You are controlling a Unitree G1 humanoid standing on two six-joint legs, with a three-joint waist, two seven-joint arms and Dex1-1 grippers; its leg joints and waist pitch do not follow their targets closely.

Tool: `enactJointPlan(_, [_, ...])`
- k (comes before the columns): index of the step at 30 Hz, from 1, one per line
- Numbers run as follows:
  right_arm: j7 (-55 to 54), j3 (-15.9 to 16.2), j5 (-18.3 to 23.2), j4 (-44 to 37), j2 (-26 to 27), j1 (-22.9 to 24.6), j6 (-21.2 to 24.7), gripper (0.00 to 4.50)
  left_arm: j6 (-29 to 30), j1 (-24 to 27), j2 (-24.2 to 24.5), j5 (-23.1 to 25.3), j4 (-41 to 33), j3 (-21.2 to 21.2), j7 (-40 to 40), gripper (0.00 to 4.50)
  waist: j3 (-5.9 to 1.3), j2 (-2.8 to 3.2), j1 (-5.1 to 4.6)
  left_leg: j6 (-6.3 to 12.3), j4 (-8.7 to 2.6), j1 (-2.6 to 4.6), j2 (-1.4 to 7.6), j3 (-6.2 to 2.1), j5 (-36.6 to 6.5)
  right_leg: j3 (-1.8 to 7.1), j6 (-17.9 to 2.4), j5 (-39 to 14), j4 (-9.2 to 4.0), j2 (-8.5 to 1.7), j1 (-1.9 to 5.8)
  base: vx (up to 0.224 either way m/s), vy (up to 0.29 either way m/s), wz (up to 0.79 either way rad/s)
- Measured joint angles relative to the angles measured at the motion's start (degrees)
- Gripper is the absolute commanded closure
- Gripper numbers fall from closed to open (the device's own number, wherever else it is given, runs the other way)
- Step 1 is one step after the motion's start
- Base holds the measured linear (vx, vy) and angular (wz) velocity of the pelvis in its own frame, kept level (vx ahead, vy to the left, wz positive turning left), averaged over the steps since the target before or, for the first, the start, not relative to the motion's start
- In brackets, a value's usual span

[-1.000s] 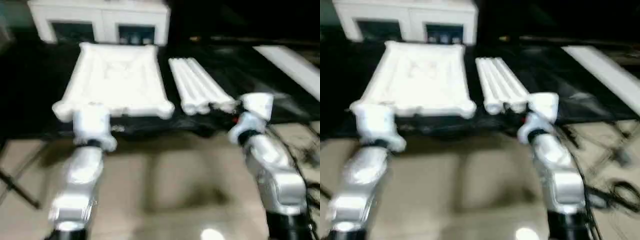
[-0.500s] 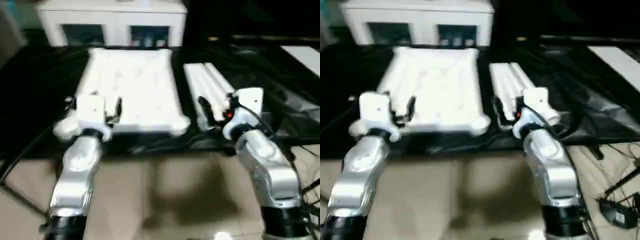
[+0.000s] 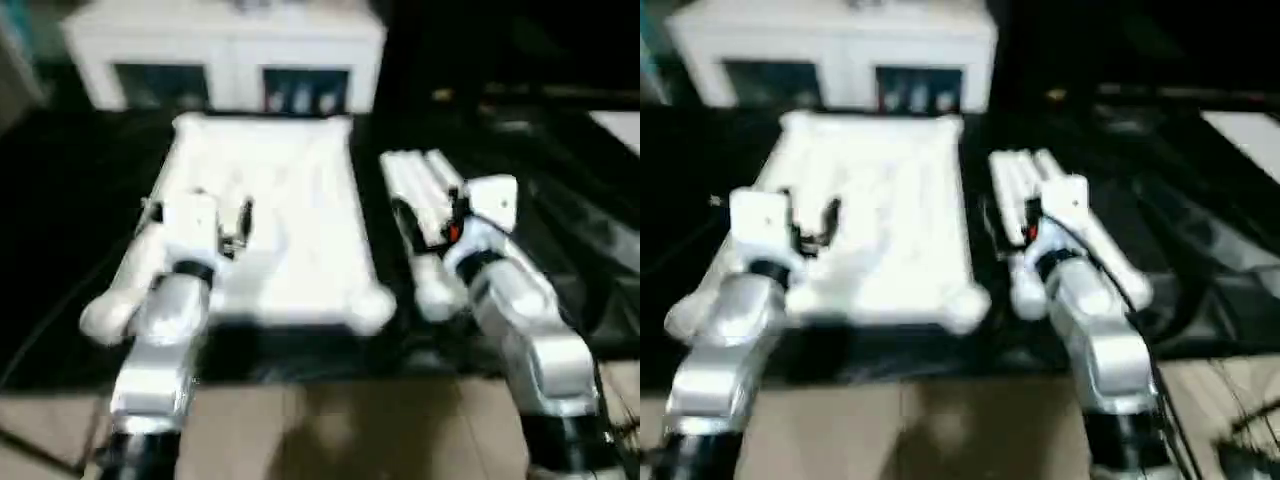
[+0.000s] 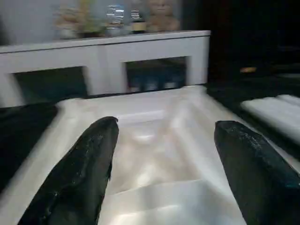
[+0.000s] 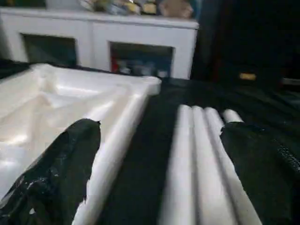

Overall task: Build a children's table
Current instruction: Move to table, then rotate table base

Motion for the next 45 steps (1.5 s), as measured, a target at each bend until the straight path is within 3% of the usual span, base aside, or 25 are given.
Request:
enactJointPlan(1, [0.0, -0.3, 0.0, 0.0, 0.0, -0.1, 0.0, 0.00, 0.0, 0.0, 0.0, 0.0, 0.0, -0.2, 0.0, 0.81, -0.02, 0.11, 0.21, -0.29, 1.65, -0.86, 0.06, -0.67, 0.2, -0.04, -0.3, 0.0, -0.61, 0.23, 0.79, 0.158, -0.052, -0.05])
enactJointPlan(2, [0.0, -0.5, -0.1, -0.2, 0.0, -0.2, 0.0, 0.00, 0.0, -0.2, 0.1, 0.0, 0.0, -0.1, 0.0, 0.81, -0.04, 0.23, 0.56, -1.03, 1.84, -1.86, 0.16, -1.10, 0.6, -0.19, -0.5, -0.4, -0.89, 0.28, 1.74, 0.158, -0.052, -0.05])
enactJointPlan(3, [-0.1, -0.5, -0.2, -0.2, 0.0, -0.2, 0.0, 0.00, 0.0, -0.2, 0.2, 0.0, 0.0, 0.0, 0.0, 0.81, -0.07, 0.86, 0.79, -2.07, 1.00, -2.57, 0.72, -1.22, 1.2, -0.78, -0.4, -0.8, -1.20, 0.41, 2.58, 0.152, 0.006, 0.02])
enactJointPlan(4, [-0.1, -0.6, -0.2, -0.2, 0.0, -0.2, 0.0, 0.00, -0.1, -0.2, 0.3, 0.0, 0.0, 0.1, -0.1, 0.81, -0.08, 1.98, 1.08, -2.66, -1.15, -2.95, 1.89, -1.17, 1.7, -1.33, -0.4, -1.1, -1.55, 1.10, 3.42, 0.145, 0.061, 0.08])
enactJointPlan(5, [-0.1, -0.7, -0.2, -0.3, 0.2, -0.1, -0.1, 0.00, -0.2, -0.3, 0.5, 0.0, 0.0, 0.1, -0.1, 0.81, -0.07, 3.97, 1.20, -4.18, -3.73, -2.99, 3.89, -1.19, 4.9, -2.68, 0.0, -1.6, -1.93, 2.13, 4.62, 0.145, 0.061, 0.08])
enactJointPlan(6, [-0.2, -0.5, -0.1, -0.3, 0.9, 0.2, 0.0, 0.00, -0.2, -0.2, 0.9, 0.0, 0.1, 0.4, -0.2, 0.81, 0.05, 4.43, 1.03, -4.48, -3.50, -2.36, 4.45, -0.99, 5.5, -3.01, 0.3, -2.0, -2.10, 2.14, 5.00, 0.161, 0.126, 0.01])
enactJointPlan(7, [-0.1, 0.0, 0.3, -0.2, 1.9, 0.0, 0.2, 0.00, -0.2, -0.1, 1.1, 0.0, 0.2, 1.0, -0.4, 0.81, -0.02, 4.29, 0.56, -4.17, -3.63, -2.16, 4.02, -1.11, 5.1, -2.76, -1.8, -3.4, -0.55, 1.92, 4.67, 0.180, 0.128, 0.02])
enactJointPlan(8, [-0.1, 0.4, 0.8, -0.3, 2.3, -0.2, 0.2, 0.00, -0.2, -0.2, 1.7, 0.0, 0.4, 2.1, -0.5, 0.81, -0.04, 4.27, -0.10, -3.80, -3.62, -1.99, 3.64, -1.12, 4.6, -2.35, -2.2, -4.1, 2.79, 1.83, 3.23, 0.180, 0.128, 0.02])
enactJointPlan(9, [-0.1, 0.3, 0.9, -0.3, 2.2, -0.2, 0.3, 0.00, -0.3, -0.2, 1.8, 0.0, 0.4, 2.5, -0.6, 0.81, -0.05, 4.29, -0.44, -3.60, -3.64, -1.72, 3.46, -1.11, 4.3, -2.36, -1.6, -4.1, 4.70, 1.67, 2.21, 0.158, 0.088, 0.08])
enactJointPlan(10, [1.0, 0.3, 1.2, -0.4, 1.4, -0.1, 0.3, 0.00, -0.2, -0.2, 1.9, -0.9, 0.4, 2.6, -1.8, 0.81, -0.09, 4.22, -0.68, -3.41, -3.62, -1.49, 3.26, -1.02, 3.9, -2.37, -0.9, -4.0, 5.51, 1.49, 1.04, 0.130, 0.059, 0.05])
enactJointPlan(12, [9.6, 2.2, 3.7, -3.2, -4.7, 1.2, 0.4, 0.00, -0.8, 0.2, 4.1, -3.9, 0.0, 0.3, -9.0, 0.81, -0.55, 3.22, -0.81, -2.98, -3.51, -1.34, 2.00, -0.20, 3.4, -1.83, 2.3, -2.2, 4.34, -0.12, -2.01, 0.128, 0.032, 0.05])
enactJointPlan(13, [13.6, 3.4, 5.0, -5.0, -7.6, 1.8, 0.8, 0.00, -1.2, 0.7, 5.8, -4.9, -0.4, -1.3, -12.2, 0.81, -0.78, 2.17, -0.76, -2.67, -3.19, -1.33, 0.99, 0.57, 2.9, -0.40, 2.5, -0.5, 1.12, -0.97, -2.68, 0.136, -0.053, 0.03])
enactJointPlan(14, [17.4, 4.0, 5.8, -6.4, -9.8, 2.0, 1.3, 0.00, -1.6, 1.0, 7.2, -6.2, -0.5, -2.1, -15.6, 0.62, -0.83, 1.32, -0.72, -2.49, -2.47, -1.58, 0.23, 0.96, 2.3, 0.72, 2.6, 1.4, 1.53, -1.61, -3.14, 0.136, -0.053, 0.03])
enactJointPlan(16, [22.6, 4.9, 6.6, -6.9, -13.0, 2.9, 2.1, 0.00, -2.2, 1.6, 7.7, -8.2, -0.4, -4.6, -21.3, 0.48, -0.85, 1.57, -0.32, -2.62, -2.87, -2.19, 0.18, -0.22, 2.5, 0.68, 2.1, 1.2, 1.58, -1.40, -3.05, 0.097, -0.060, 0.00])
enactJointPlan(17, [25.8, 6.3, 6.8, -6.9, -15.3, 3.0, 2.2, 0.00, -2.5, 1.5, 9.2, -9.5, -0.5, -5.9, -25.0, 0.48, -0.88, 1.69, -0.19, -4.27, -3.15, -2.38, 0.51, -0.62, 3.1, 0.59, 1.9, 1.3, 1.33, -0.91, -3.05, 0.069, -0.056, -0.01])
enactJointPlan(19, [29.4, 7.4, 7.0, -7.1, -16.7, 3.0, 2.1, 0.00, -2.3, 1.5, 11.7, -11.2, -0.4, -6.0, -29.9, 0.44, -0.75, 1.95, -0.09, -5.20, -3.19, -2.58, 1.21, -0.72, 3.3, 0.40, 1.6, 2.0, 0.37, -0.21, -2.86, 0.000, 0.000, 0.00])
enactJointPlan(21, [33.1, 8.3, 7.4, -7.6, -18.3, 3.0, 2.0, 0.00, -1.2, 1.5, 14.9, -13.2, -0.4, -6.3, -36.4, 0.18, -0.37, 2.58, -0.17, -5.30, -3.22, -2.46, 2.03, -0.76, 3.4, -0.17, 0.6, 2.6, -1.10, 0.20, -2.02, 0.000, 0.000, 0.00])
enactJointPlan(22, [34.9, 8.4, 7.9, -7.8, -19.3, 3.0, 2.0, 0.00, -0.5, 1.2, 16.4, -13.9, -0.4, -7.0, -39.6, 0.10, -0.17, 2.87, -0.20, -5.41, -3.22, -2.13, 2.29, -0.59, 3.3, -0.47, 0.3, 2.7, -1.38, 0.14, -1.67, 0.000, 0.000, 0.00])
enactJointPlan(23, [36.4, 8.4, 8.4, -8.1, -20.3, 2.7, 1.9, 0.00, 0.2, 1.1, 17.8, -14.5, -0.4, -8.1, -42.6, 0.06, 0.08, 3.19, -0.22, -5.64, -3.23, -1.72, 2.88, 0.23, 3.4, -0.62, 0.1, 2.8, -1.57, 0.04, -1.18, 0.000, 0.000, 0.00])
enactJointPlan(27, [41.1, 8.5, 9.7, -8.2, -22.9, 2.3, 1.2, 0.00, 1.1, -0.5, 21.4, -14.6, 0.6, -12.1, -50.1, 0.03, 0.51, 3.10, -0.23, -5.69, -3.38, -0.89, 3.89, 2.03, 3.5, -0.63, 0.3, 2.7, -1.59, -0.26, -0.45, -0.068, -0.008, 0.12])
enactJointPlan(31, [46.7, 8.9, 11.3, -8.4, -27.0, 2.1, 1.4, 0.00, 1.6, -2.6, 24.9, -14.5, 4.6, -15.3, -57.6, 0.03, 0.54, 3.05, -0.39, -5.85, -3.82, -0.70, 3.91, 2.13, 3.6, -0.65, 0.3, 2.7, -1.80, -0.30, -0.27, -0.029, -0.008, 0.03])
enactJointPlan(33, [48.4, 9.6, 11.5, -8.8, -28.0, 2.1, 1.7, 0.00, 1.7, -3.0, 25.4, -14.4, 5.3, -16.1, -59.5, 0.38, 0.54, 3.05, -0.50, -5.83, -3.98, -0.85, 3.92, 2.14, 3.7, -0.68, 0.3, 2.7, -1.81, -0.29, -0.27, 0.000, 0.000, 0.00])
enactJointPlan(35, [50.5, 10.6, 11.4, -9.3, -30.1, 2.1, 2.1, 0.00, 1.9, -3.5, 26.6, -14.1, 5.3, -17.6, -61.8, 0.38, 0.53, 3.06, -0.56, -5.83, -4.08, -0.83, 3.94, 2.14, 3.8, -0.70, 0.3, 2.7, -1.79, -0.29, -0.27, 0.000, 0.000, 0.00])
enactJointPlan(41, [53.7, 11.7, 11.0, -10.8, -32.7, 2.4, 2.8, 0.00, 1.8, -4.4, 27.7, -11.0, 6.7, -20.1, -63.6, 0.86, 0.47, 3.16, -0.41, -6.06, -4.36, -0.87, 4.23, 2.16, 4.4, -0.88, 0.1, 2.7, -1.73, -0.12, -0.33, 0.010, -0.001, 0.00])
enactJointPlan(45, [55.4, 12.8, 10.8, -11.4, -35.0, 2.8, 4.0, 0.00, 1.1, -5.0, 27.8, -8.6, 8.3, -21.7, -63.1, 1.19, 0.46, 3.17, -0.17, -5.63, -4.54, -1.44, 4.36, 2.20, 4.6, -1.03, 0.0, 2.6, -1.95, -0.03, -0.77, 0.049, -0.001, 0.00])
